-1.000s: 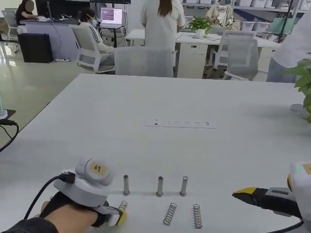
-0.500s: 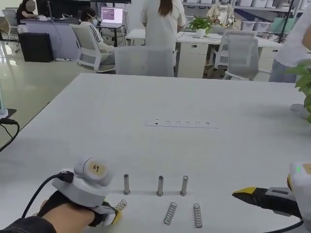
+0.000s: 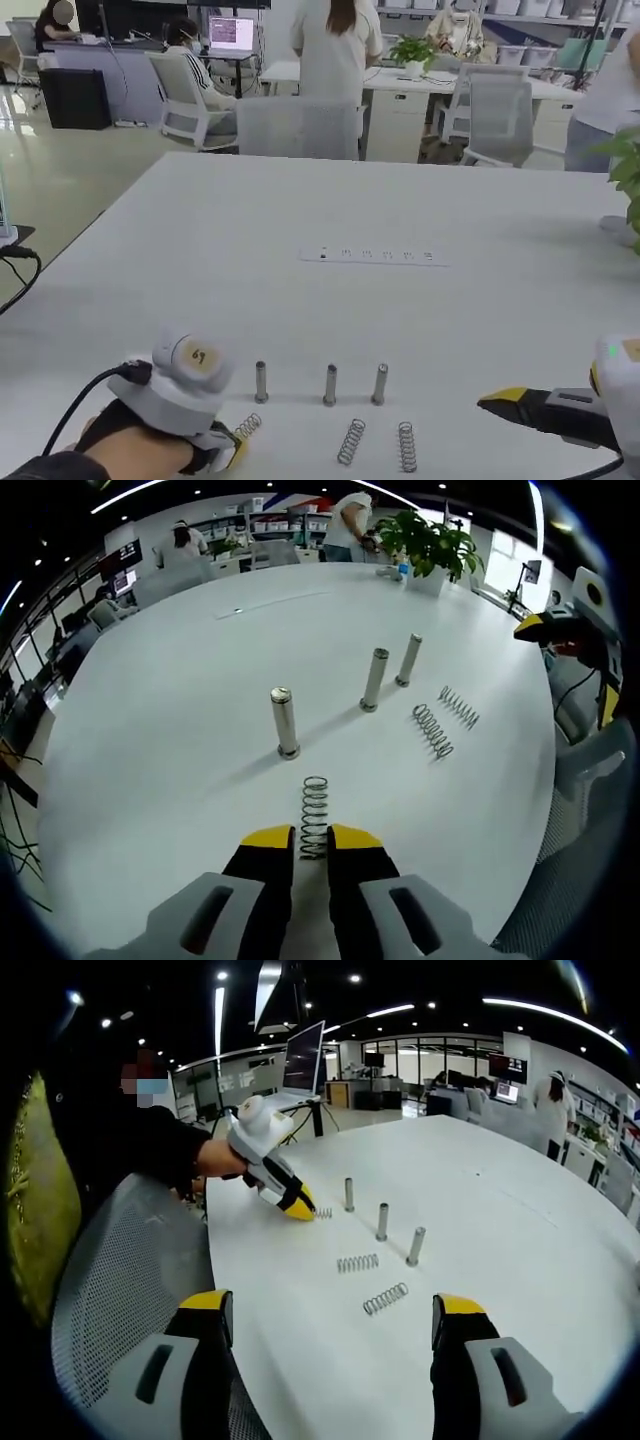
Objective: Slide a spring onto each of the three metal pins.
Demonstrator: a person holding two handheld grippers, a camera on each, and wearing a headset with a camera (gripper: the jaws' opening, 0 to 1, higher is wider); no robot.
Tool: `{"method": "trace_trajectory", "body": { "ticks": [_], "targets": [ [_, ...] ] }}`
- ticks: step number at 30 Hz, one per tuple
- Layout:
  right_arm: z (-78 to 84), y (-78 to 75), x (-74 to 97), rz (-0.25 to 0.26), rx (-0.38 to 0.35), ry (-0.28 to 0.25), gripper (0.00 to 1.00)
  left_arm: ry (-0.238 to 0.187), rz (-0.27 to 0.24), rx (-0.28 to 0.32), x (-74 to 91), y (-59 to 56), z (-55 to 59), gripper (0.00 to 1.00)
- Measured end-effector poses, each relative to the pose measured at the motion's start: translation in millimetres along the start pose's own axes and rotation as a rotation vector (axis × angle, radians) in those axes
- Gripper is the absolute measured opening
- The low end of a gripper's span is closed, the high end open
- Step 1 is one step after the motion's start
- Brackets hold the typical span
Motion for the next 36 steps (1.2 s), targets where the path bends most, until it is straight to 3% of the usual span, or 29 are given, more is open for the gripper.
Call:
{"method": "trace_trajectory", "body": {
  "ticks": [20,36],
  "targets": [
    [0.7,-2.6,1.0,0.011,-0.009,-0.005,0.81,0.000,0.005,0.021,3.1,5.1,0.5,0.02],
    [-1.5,-4.9,2.1,0.038,-0.003,-0.022,0.83,-0.082,0.070,0.034,32.5,-5.6,-8.3,0.01]
  ]
}}
Point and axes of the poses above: the centre of the closed fingertips' face, and the gripper's own axes: x roughly backward along the fingers, y roughly to its left, z roughly out of its underside, the point moved 8 cm from there along x, roughly backward along the fingers, and after that the axes turned 5 degrees about z, right-handed, at the moved point
